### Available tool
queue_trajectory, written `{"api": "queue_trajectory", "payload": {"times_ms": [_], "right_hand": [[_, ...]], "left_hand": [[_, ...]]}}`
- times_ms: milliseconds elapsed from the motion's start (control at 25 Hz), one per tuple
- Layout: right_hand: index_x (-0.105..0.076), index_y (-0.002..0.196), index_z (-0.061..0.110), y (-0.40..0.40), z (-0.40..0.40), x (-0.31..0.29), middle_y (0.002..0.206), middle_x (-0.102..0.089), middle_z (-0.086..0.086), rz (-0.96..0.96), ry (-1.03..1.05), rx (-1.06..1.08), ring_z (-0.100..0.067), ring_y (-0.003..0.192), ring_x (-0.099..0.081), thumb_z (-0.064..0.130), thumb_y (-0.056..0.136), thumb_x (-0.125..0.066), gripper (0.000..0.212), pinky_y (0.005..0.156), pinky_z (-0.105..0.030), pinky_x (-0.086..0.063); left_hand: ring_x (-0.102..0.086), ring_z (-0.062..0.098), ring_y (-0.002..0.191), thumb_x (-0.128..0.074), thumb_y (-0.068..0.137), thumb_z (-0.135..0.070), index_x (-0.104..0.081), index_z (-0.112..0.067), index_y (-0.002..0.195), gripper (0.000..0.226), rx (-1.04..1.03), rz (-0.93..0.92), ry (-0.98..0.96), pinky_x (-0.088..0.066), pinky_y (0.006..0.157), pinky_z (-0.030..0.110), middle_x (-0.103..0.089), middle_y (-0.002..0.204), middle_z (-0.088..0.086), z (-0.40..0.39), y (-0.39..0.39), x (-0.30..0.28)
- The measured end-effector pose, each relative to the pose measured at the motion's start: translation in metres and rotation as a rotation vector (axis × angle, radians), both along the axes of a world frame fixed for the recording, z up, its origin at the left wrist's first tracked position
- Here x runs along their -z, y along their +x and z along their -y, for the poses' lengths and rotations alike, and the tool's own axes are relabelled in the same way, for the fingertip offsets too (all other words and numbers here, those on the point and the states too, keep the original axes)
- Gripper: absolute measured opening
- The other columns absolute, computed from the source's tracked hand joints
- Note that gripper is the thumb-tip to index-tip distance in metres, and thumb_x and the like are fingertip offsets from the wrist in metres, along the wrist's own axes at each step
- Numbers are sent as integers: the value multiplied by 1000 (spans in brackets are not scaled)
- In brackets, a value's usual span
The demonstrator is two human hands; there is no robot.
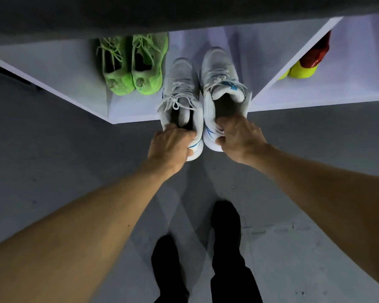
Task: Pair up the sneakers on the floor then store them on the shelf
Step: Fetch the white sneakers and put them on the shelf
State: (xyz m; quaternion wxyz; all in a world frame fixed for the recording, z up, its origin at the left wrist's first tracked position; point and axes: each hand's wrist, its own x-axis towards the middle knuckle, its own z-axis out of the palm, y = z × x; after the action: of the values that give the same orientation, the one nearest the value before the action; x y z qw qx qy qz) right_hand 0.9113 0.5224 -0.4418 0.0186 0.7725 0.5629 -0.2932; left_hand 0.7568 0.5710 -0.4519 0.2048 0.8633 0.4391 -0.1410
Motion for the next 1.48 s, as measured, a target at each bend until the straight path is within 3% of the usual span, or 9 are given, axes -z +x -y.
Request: {"api": "queue_trajectory", "payload": {"times_ms": [120,280,400,560,720,920,1160,1480], "right_hand": [[-53,89,21,14,-29,32,105,-62,-13,25,65,-5,-36,98,-61,18,88,-62,10,73,-30,-36],[-59,104,16,34,-68,62,107,-64,-12,82,141,-22,-35,98,-61,18,88,-62,16,79,-32,-43],[-58,107,16,49,-94,76,113,-62,-12,126,167,-30,-35,100,-60,19,90,-60,18,77,-30,-38],[-52,122,20,58,-129,95,127,-55,-9,180,185,-17,-33,114,-56,19,93,-56,30,85,-31,-41],[-49,130,20,66,-144,111,131,-54,-8,231,180,-10,-31,120,-54,19,92,-58,39,93,-34,-44],[-50,126,17,73,-144,124,131,-54,-7,169,187,15,-32,116,-56,14,92,-56,35,89,-34,-46],[-37,141,21,68,-138,105,148,-39,-2,107,265,-36,-27,133,-41,30,87,-64,61,100,-38,-42],[-28,147,22,34,-73,58,150,-36,-2,117,130,-85,-26,136,-35,38,80,-71,81,104,-41,-36]], "left_hand": [[-53,30,109,-67,89,-24,-59,-13,103,19,15,6,63,-39,79,37,-61,105,11,-31,15,33],[-54,29,109,-65,90,-24,-60,-16,108,21,7,6,123,-35,77,34,-60,107,11,-74,34,65],[-56,29,106,-64,90,-23,-60,-17,108,20,21,15,192,-35,75,33,-62,106,8,-101,44,81],[-55,27,108,-64,90,-21,-61,-16,107,18,21,48,284,-36,76,32,-63,109,6,-133,58,102],[-53,24,117,-64,90,-22,-60,-21,120,30,-11,78,283,-41,88,34,-61,119,4,-148,73,118],[-50,26,121,-61,93,-20,-52,-13,121,30,-32,81,331,-46,85,39,-54,125,6,-163,84,121],[-37,24,130,-70,82,-34,-43,-16,132,60,-48,178,254,-47,94,44,-39,138,3,-159,68,114],[-42,32,128,-72,78,-44,-42,-19,137,71,-97,21,158,-44,98,47,-43,141,5,-103,26,63]]}}
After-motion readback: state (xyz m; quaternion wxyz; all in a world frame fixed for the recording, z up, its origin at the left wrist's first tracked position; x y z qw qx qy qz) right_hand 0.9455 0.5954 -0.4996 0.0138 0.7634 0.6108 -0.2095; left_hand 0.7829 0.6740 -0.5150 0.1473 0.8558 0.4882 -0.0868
